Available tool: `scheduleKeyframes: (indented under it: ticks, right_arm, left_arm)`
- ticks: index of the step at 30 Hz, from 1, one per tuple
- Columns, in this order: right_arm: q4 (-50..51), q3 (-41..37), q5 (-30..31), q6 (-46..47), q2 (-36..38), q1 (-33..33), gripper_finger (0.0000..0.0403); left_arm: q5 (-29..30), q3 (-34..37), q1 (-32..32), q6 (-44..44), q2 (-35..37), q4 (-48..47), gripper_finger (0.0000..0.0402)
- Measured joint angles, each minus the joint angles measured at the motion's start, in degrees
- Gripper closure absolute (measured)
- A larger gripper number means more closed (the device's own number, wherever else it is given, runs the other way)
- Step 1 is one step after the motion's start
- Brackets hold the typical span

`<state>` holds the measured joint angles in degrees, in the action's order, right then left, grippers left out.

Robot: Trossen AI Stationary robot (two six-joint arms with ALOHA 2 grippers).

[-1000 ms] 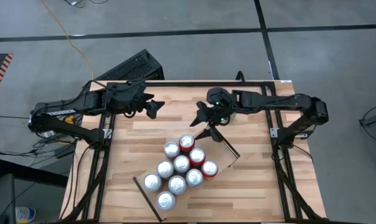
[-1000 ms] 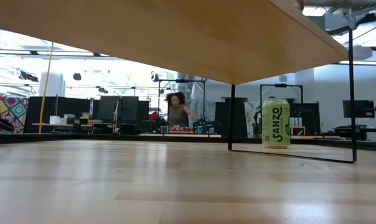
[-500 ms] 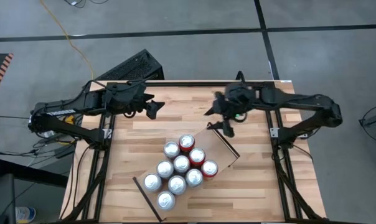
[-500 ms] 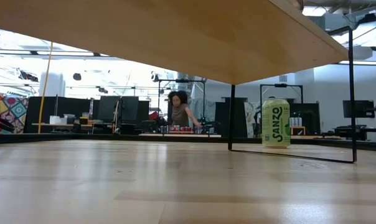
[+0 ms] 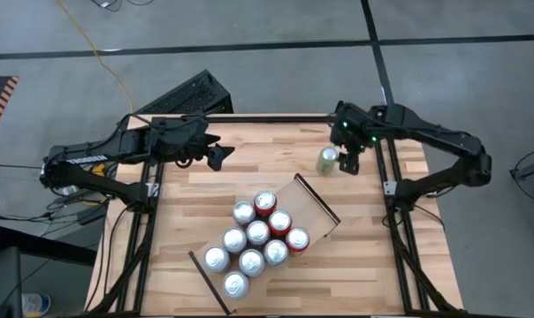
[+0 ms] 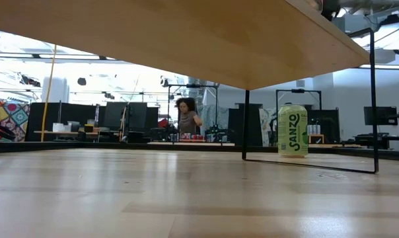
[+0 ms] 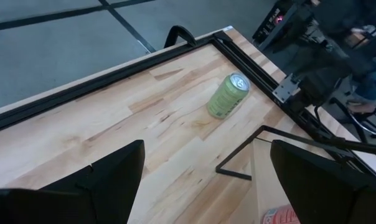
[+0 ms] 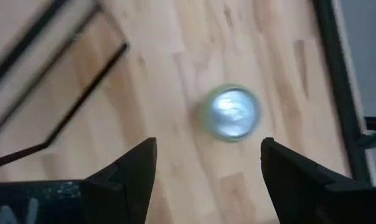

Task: Place canned beverage on shelf
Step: Put the green soda can on the shelf

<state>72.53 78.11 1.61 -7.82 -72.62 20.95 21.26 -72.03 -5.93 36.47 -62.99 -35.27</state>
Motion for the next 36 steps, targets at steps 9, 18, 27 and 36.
scheduleKeyframes:
  ticks: [9,18,27,36]
  right_arm:
    - [-3.76,0.0,-1.12,-12.34,-3.21,7.47,0.0137]
    - [-3.33,0.0,-3.22,-21.24,-10.35,8.51,0.0137]
    - [-3.58,0.0,-3.75,-24.78,-16.27,10.68,0.0137]
    - [-2.95,0.01,-6.73,-25.17,-18.7,12.22,0.0127]
  left_arm:
    - [-0.5,0.0,0.0,-1.32,-0.01,-0.16,0.0069]
    - [-0.52,0.0,0.02,-2.86,0.01,-0.37,0.0069]
    - [-0.42,0.0,0.02,-4.35,0.01,-0.46,0.0069]
    - [0.16,0.0,0.0,-5.84,0.01,-0.52,0.0069]
